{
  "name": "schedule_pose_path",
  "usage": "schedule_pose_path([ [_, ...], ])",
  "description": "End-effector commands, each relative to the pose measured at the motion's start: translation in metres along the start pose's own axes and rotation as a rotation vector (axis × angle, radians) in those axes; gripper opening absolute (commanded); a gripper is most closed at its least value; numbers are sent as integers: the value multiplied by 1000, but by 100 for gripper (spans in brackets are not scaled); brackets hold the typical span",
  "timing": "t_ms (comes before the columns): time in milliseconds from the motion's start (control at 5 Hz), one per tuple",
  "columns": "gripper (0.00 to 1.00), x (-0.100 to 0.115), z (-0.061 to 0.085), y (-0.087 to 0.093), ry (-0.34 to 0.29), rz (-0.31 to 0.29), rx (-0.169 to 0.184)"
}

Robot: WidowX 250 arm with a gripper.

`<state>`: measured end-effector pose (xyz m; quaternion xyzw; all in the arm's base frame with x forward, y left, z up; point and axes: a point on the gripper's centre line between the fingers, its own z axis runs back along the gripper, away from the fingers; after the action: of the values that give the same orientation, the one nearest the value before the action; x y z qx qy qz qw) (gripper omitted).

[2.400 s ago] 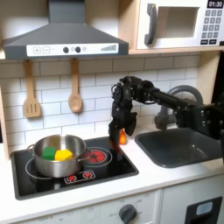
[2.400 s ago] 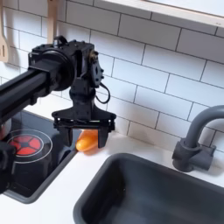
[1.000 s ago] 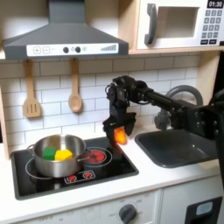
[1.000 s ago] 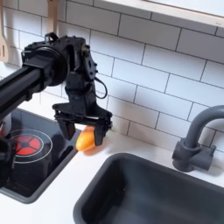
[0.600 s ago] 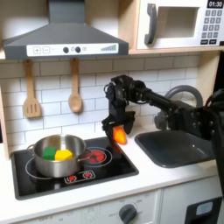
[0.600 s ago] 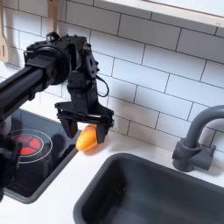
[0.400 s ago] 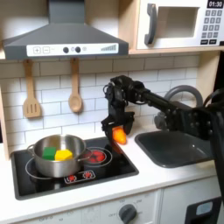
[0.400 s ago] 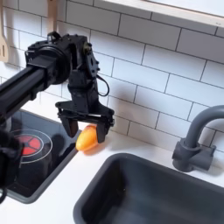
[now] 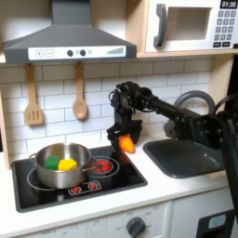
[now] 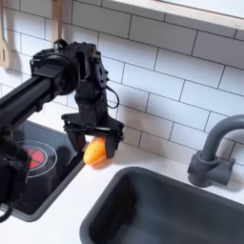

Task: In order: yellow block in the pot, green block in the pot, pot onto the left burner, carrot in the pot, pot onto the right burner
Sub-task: 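Put the carrot in the pot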

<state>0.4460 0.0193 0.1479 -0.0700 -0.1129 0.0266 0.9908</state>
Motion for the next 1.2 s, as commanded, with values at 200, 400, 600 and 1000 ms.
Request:
schedule_pose_path([
  [200, 0, -15, 5, -2, 8, -21, -2],
  [400, 0, -35, 19, -6, -3, -44, -17],
  [600, 0, -55, 51, -13, -31, -72, -34],
  [1000, 0, -55, 102, 13, -96, -3, -52],
])
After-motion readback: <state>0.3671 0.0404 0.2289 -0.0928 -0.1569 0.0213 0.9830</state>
